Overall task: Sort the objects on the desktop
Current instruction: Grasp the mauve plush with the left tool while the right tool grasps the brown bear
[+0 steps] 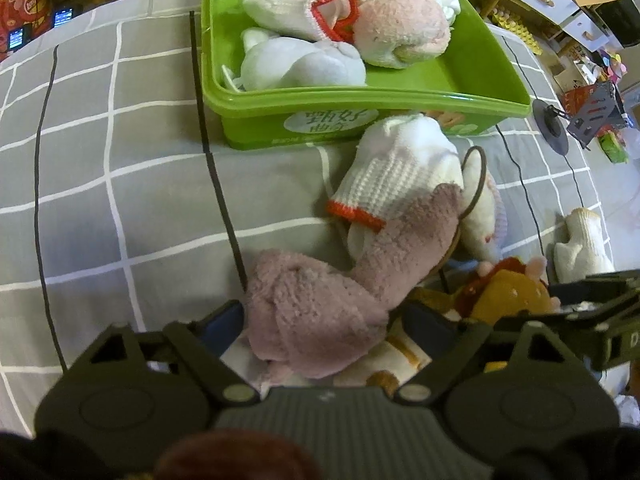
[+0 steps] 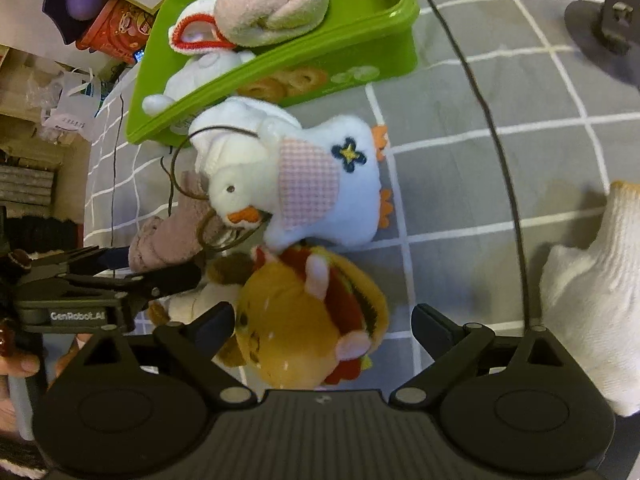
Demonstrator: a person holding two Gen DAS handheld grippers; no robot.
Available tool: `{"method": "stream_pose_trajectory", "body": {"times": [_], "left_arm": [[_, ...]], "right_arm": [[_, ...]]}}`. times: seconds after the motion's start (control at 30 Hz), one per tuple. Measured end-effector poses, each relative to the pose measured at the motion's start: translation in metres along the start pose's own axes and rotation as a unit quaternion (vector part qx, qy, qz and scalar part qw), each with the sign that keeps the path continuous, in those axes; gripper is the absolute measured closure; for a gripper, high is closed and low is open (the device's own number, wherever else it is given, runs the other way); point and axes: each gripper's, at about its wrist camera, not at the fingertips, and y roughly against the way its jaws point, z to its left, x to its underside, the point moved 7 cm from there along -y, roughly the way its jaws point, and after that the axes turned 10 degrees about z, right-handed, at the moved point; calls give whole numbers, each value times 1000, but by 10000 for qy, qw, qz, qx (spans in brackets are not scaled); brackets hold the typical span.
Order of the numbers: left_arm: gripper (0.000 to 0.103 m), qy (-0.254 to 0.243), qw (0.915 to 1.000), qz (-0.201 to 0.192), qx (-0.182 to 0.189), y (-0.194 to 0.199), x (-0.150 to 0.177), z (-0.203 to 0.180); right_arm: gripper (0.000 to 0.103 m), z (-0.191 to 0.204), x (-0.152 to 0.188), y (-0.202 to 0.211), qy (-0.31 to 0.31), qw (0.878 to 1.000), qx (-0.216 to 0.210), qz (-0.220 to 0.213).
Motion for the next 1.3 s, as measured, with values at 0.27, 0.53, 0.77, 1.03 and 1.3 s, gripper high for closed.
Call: {"method": "stream_pose_trajectory", "body": {"times": [0.27,0.53,0.77,1.03,1.3], "left_arm": [[30,36,10000,-1,-7,-1,-1,2],[34,2,9999,-129,-64,10,0,6],[35,52,9995,-300,-10,24,-3,10],[35,-66,9981,-597,118,49,-6,2],[34,63,9921,-1167,455,90,-18,-2]], "right_arm": [[10,8,2,-15,115,9996,258,-23],[27,14,0,-3,313,9981,392,-355],[27,12,-5,18,238,9977,253,-588],[27,6,-6,50,49,9963,0,-856],[27,8,-19,84,-245,9908,-351,-1283]]}}
